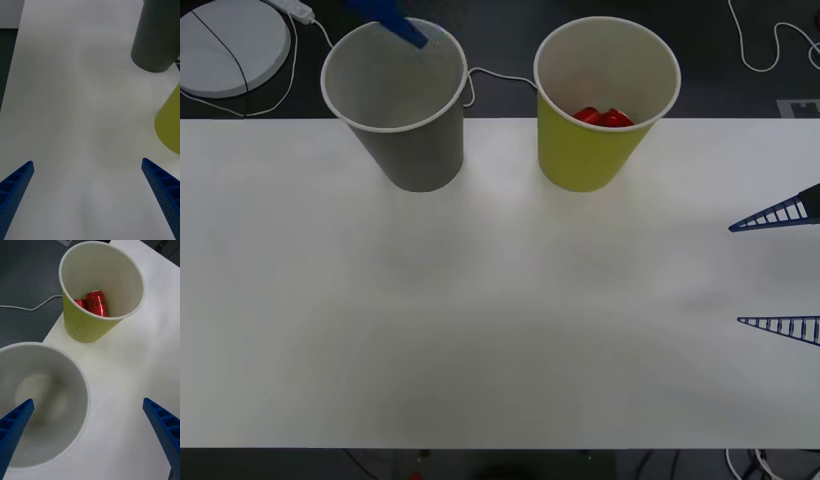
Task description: Put the can into the green bin and the plastic bottle into the gray bin
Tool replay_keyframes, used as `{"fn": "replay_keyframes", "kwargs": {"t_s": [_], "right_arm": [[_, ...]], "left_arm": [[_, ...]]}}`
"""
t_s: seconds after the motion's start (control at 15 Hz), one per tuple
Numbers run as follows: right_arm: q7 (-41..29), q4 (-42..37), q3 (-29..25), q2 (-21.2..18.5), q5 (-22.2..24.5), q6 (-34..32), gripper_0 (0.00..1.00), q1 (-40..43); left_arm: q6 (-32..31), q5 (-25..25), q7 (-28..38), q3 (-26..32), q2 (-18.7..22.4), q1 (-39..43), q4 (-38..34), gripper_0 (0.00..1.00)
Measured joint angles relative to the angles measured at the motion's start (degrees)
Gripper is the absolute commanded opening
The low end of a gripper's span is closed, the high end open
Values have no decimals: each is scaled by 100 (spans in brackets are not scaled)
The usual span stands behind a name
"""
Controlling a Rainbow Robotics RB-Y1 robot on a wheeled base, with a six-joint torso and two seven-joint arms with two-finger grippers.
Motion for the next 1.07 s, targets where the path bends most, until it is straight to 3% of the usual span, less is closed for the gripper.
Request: {"fn": "replay_keyframes", "kwargs": {"t_s": [0.27,0.53,0.8,1.07], "right_arm": [[0,0,0,0,0,0,100,0],[0,0,0,0,0,0,100,0],[0,0,0,0,0,0,100,0],[0,0,0,0,0,0,100,0]], "left_arm": [[-455,23,-502,1203,579,1228,-684,100],[-503,90,-1302,2378,920,2678,-1285,100],[-503,148,-2024,3537,980,4295,-2093,100],[-503,305,-2887,3979,958,5267,-2380,100]]}}
